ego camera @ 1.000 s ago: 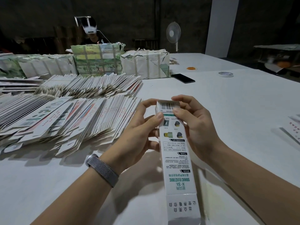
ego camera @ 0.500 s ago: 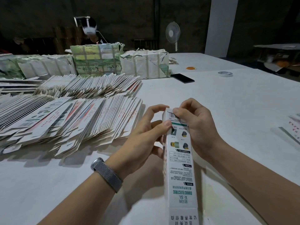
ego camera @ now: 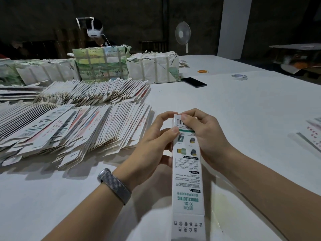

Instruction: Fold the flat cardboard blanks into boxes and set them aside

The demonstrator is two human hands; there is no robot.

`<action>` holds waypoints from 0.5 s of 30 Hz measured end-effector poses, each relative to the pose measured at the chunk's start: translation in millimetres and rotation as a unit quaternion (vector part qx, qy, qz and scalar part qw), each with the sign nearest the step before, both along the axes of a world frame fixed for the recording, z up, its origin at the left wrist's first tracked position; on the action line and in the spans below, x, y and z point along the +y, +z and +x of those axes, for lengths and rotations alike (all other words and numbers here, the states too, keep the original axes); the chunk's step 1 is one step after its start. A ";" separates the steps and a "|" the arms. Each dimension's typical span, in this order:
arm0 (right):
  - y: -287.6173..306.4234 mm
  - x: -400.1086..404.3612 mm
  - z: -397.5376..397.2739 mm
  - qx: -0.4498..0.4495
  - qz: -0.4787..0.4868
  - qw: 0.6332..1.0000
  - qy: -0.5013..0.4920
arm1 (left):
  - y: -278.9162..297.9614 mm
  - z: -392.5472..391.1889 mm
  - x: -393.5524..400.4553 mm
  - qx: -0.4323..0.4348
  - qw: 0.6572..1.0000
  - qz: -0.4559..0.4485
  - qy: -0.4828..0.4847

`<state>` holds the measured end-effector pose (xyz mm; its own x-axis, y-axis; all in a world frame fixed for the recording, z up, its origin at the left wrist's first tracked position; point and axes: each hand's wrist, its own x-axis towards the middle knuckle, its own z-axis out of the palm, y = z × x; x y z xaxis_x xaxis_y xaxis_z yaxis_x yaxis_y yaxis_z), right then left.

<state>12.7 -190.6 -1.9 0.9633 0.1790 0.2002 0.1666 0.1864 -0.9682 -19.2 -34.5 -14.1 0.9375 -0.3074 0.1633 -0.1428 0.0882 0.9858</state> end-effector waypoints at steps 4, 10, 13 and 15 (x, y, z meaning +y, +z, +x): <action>0.2 0.7 0.1 -0.001 -0.003 1.000 -0.009 | -0.4 0.6 -0.2 0.000 1.000 0.009 0.005; 3.0 -4.3 3.8 0.008 -0.016 1.000 -0.011 | -2.0 -0.6 -2.0 0.001 1.000 0.015 -0.011; 3.8 -5.7 5.1 0.006 -0.013 1.000 -0.006 | -2.4 0.2 -1.2 -0.003 1.000 0.013 -0.022; 3.1 -4.5 4.6 -0.004 -0.003 1.000 -0.012 | -1.8 0.5 0.1 -0.006 1.000 0.009 -0.021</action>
